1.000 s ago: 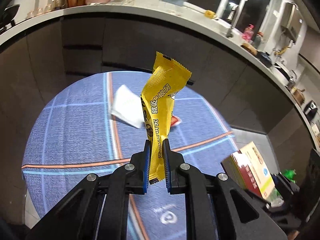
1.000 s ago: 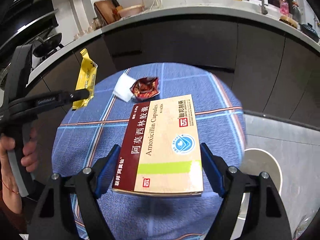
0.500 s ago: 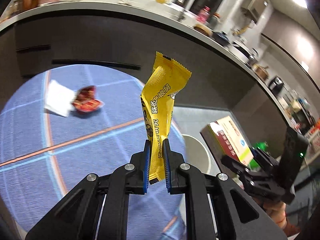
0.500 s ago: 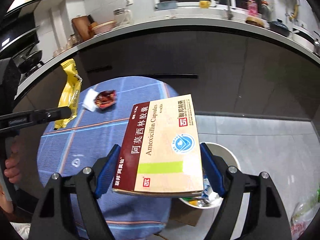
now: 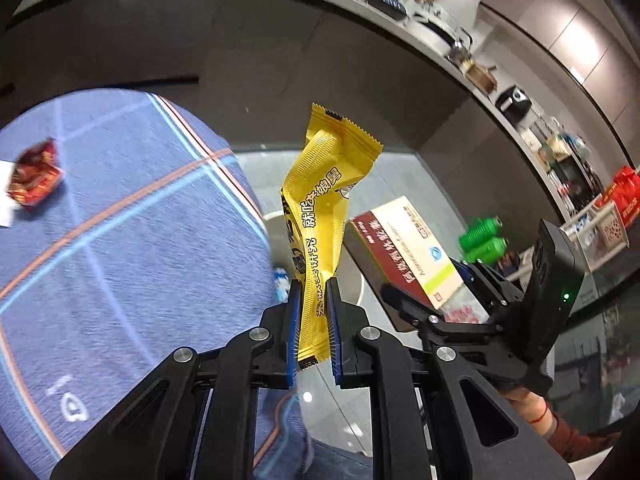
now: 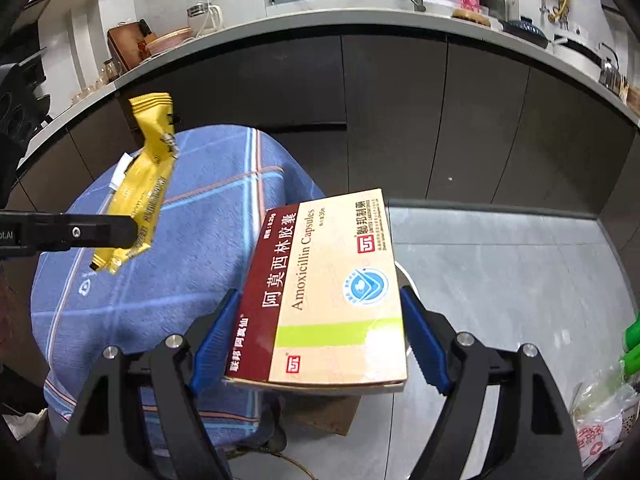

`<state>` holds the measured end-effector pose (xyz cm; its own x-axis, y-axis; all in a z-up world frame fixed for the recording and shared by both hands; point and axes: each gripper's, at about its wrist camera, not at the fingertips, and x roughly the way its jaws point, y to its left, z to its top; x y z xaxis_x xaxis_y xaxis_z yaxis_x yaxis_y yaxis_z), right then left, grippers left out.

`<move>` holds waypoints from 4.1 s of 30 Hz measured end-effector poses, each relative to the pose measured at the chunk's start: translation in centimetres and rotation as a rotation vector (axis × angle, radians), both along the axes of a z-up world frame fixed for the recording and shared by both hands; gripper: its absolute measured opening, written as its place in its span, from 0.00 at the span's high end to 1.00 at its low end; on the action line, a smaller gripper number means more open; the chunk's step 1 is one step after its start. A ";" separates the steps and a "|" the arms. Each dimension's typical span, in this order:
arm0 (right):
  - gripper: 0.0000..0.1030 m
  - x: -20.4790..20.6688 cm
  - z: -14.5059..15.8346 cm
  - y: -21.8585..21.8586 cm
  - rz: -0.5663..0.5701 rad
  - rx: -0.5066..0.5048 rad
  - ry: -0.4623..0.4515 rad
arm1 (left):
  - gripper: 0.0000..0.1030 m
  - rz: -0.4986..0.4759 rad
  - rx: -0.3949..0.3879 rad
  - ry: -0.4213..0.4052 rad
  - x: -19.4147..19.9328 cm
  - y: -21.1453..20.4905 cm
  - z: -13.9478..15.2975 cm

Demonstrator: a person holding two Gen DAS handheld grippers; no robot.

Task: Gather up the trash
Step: 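Carry the yellow wrapper and amoxicillin box over the white bin, then open both tools to drop the wrapper and box into the bin, then move both open tools back over the table toward the red wrapper and tissue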

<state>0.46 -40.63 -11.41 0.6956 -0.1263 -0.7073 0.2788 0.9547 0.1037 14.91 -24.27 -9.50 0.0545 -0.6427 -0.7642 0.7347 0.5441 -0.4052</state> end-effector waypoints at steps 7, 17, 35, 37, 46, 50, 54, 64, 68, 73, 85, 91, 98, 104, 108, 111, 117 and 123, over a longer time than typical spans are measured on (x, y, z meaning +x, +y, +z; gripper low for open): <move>0.24 0.1 -3.4 -2.2 -0.001 0.057 0.014 | 0.89 -0.063 0.060 0.044 0.2 -3.4 -2.9; 0.23 1.5 -6.2 -3.9 0.012 0.090 0.046 | 0.87 -0.084 0.102 0.002 0.8 -6.8 -5.3; 0.05 3.0 -7.7 -4.3 0.047 0.038 0.065 | 0.37 -0.037 0.065 -0.140 1.2 -8.4 -4.6; 0.03 3.0 -7.7 -4.3 0.044 0.033 0.066 | 0.28 -0.018 0.059 -0.148 1.4 -8.1 -4.4; 0.03 2.7 -7.8 -4.2 0.040 0.054 0.067 | 0.09 0.039 0.068 -0.226 1.3 -6.4 -3.5; 0.03 2.5 -7.0 -4.0 0.040 0.051 0.053 | 0.08 0.058 0.063 -0.232 1.3 -5.8 -2.8; 0.03 2.3 -6.0 -3.7 0.043 0.048 0.040 | 0.08 0.086 0.052 -0.221 1.4 -4.9 -2.1; 0.03 2.2 -3.8 -2.0 0.073 0.019 0.014 | 0.08 0.170 0.032 -0.223 1.4 -1.4 -0.5; 0.03 2.3 -2.6 -0.8 0.095 0.004 0.003 | 0.08 0.200 0.027 -0.232 1.5 0.5 0.3; 0.03 2.6 -0.7 0.7 0.127 0.000 -0.023 | 0.08 0.256 0.054 -0.296 1.3 3.2 1.9; 0.03 5.9 2.8 6.2 0.278 0.065 -0.084 | 0.08 0.504 0.101 -0.263 2.6 14.6 2.3; 0.04 9.1 3.6 10.5 0.365 0.069 -0.087 | 0.08 0.594 0.104 -0.256 4.0 19.1 2.4; 0.10 13.5 3.9 14.5 0.442 0.057 -0.076 | 0.08 0.656 0.131 -0.256 5.3 22.7 1.7; 0.19 17.3 3.4 17.1 0.484 0.057 -0.054 | 0.08 0.692 0.157 -0.243 7.1 24.6 0.7; 0.30 19.9 2.6 18.4 0.492 0.050 -0.032 | 0.08 0.710 0.161 -0.226 8.8 25.7 0.3; 0.35 21.9 2.1 19.3 0.494 0.039 -0.025 | 0.08 0.717 0.151 -0.215 10.1 26.4 0.2; 0.37 26.8 1.3 20.7 0.495 0.015 -0.015 | 0.08 0.693 0.146 -0.211 12.7 26.6 0.1; 0.42 30.7 -0.2 22.2 0.520 -0.014 0.018 | 0.08 0.661 0.161 -0.204 15.8 26.0 -0.6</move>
<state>31.20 -18.41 -11.65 0.6563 0.2232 -0.7207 -0.2309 0.9688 0.0897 30.69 1.73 -10.13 0.5463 -0.3054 -0.7799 0.2825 0.9438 -0.1716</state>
